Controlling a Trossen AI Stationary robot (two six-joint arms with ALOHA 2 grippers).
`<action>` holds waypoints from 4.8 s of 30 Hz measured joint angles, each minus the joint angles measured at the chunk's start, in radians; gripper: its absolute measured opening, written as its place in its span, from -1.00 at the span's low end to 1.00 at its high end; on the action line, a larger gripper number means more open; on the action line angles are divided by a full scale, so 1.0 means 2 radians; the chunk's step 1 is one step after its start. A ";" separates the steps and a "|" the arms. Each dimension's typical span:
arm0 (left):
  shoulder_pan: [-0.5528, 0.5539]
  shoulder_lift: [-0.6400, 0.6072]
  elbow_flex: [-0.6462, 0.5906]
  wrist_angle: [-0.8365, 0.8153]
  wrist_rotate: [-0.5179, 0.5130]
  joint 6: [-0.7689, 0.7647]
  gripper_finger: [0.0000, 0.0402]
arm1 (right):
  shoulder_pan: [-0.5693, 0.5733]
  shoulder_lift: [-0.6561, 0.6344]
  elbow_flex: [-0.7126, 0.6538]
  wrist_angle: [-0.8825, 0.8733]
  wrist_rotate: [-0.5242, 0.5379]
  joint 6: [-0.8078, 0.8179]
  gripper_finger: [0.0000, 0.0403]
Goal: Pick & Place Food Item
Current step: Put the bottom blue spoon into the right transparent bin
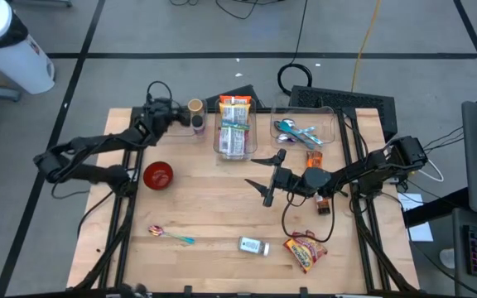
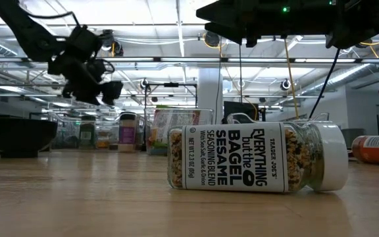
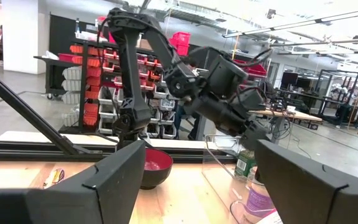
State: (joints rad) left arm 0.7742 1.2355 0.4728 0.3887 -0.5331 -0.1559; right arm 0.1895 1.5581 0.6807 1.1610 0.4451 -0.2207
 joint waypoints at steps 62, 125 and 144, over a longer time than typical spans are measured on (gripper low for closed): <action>-0.251 -0.069 0.000 0.245 0.461 0.023 0.19 | 0.000 0.000 0.000 0.000 0.000 -0.040 0.45; -0.407 -0.241 -0.174 0.219 0.475 -0.002 0.19 | 0.000 0.000 0.000 0.004 -0.002 0.044 0.45; -0.509 -0.238 -0.130 0.005 0.343 0.044 0.19 | 0.002 0.000 0.094 -0.249 -0.028 0.075 0.45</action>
State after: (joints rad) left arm -0.2429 0.7589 0.2133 0.3983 0.1530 -0.0680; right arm 0.1936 1.5574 0.8694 0.6636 0.3897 -0.0711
